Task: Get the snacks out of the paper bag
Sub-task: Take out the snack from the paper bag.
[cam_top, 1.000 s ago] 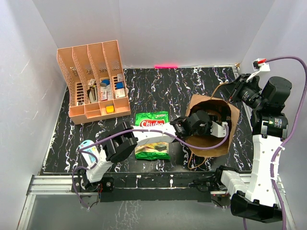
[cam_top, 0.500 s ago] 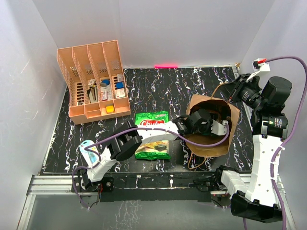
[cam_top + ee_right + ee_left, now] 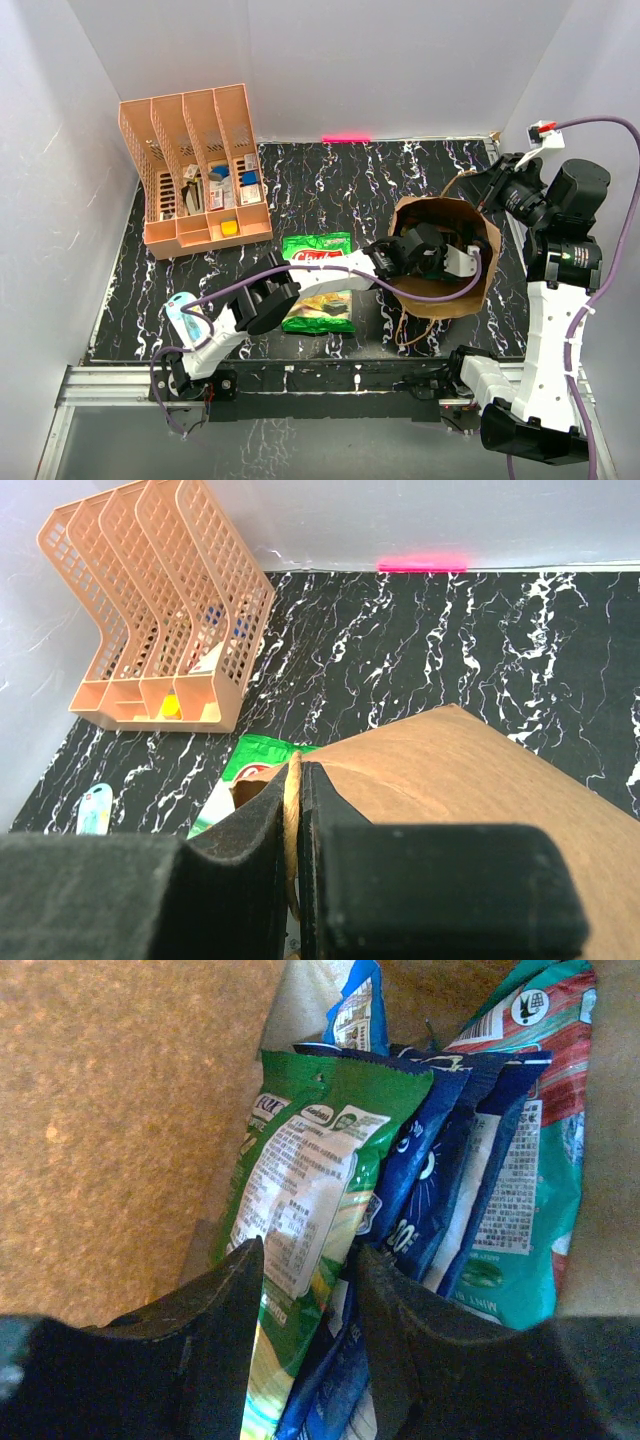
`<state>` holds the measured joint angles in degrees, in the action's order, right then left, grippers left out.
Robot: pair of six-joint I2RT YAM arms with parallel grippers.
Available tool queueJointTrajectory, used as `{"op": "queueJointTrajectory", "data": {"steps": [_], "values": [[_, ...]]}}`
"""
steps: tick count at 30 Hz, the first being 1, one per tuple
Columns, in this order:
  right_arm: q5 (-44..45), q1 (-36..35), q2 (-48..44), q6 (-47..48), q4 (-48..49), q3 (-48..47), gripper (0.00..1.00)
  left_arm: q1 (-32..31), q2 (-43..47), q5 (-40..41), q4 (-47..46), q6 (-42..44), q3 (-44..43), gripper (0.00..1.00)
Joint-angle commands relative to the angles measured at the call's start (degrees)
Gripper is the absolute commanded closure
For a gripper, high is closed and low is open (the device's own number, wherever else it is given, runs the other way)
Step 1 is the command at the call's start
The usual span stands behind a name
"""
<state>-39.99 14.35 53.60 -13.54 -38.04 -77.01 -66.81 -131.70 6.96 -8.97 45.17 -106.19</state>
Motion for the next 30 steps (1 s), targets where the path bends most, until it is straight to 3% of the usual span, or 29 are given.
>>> {"op": "queueJointTrajectory", "data": {"steps": [1,10,17,22,30], "values": [[-0.1,-0.1,-0.5,0.6,2.6,-3.6,0.92,0.6,-1.2,0.9,-0.8,0.8,-3.7,0.61],[0.3,-0.1,-0.4,0.9,2.5,-3.4,0.92,0.6,-0.4,1.2,0.1,1.6,-4.0,0.73],[0.6,-0.1,-0.9,1.1,2.8,-2.4,0.92,0.6,3.3,0.3,-0.4,1.4,-1.8,0.75],[0.5,-0.1,-0.8,1.0,3.0,-2.3,0.92,0.6,4.5,0.7,0.1,1.6,-0.6,0.73],[0.4,-0.1,-0.8,1.0,3.2,-2.2,0.92,0.6,6.1,-0.3,-1.1,0.2,0.8,0.63]]}}
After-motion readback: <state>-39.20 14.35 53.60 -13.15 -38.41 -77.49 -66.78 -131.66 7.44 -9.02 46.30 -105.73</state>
